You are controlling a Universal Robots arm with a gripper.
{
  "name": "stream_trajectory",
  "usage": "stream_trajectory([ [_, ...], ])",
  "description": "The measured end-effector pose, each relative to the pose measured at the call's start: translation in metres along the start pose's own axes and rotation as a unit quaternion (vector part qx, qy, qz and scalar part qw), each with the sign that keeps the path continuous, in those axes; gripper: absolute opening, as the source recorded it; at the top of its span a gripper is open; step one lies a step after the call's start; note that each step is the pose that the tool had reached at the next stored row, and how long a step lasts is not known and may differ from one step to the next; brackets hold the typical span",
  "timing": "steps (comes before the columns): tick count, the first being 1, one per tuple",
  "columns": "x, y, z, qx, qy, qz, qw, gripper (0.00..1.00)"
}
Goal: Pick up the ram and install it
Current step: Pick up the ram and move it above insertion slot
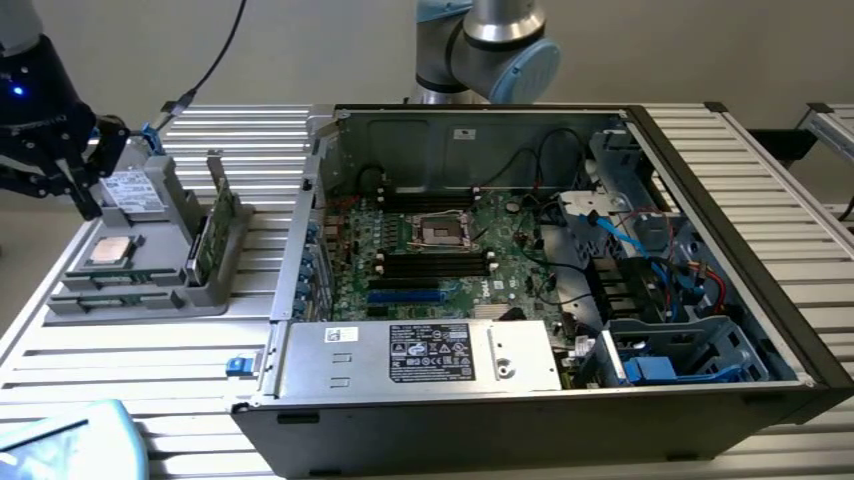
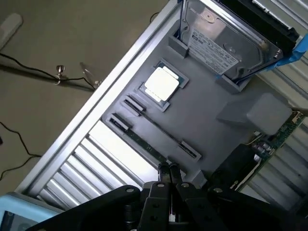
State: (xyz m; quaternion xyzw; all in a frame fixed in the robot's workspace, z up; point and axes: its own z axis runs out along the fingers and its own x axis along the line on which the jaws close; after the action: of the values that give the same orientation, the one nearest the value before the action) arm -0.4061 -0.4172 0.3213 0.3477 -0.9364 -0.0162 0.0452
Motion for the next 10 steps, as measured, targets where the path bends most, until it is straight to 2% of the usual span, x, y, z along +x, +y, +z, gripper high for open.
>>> stream_trajectory([
  [5, -0.0002, -0.0002, 0.0021, 0.0014, 0.0013, -0.046, 0.999, 0.1],
  [10, -0.0002, -0.0002, 0.0029, 0.0047, 0.0041, -0.091, 0.9958, 0.1],
])
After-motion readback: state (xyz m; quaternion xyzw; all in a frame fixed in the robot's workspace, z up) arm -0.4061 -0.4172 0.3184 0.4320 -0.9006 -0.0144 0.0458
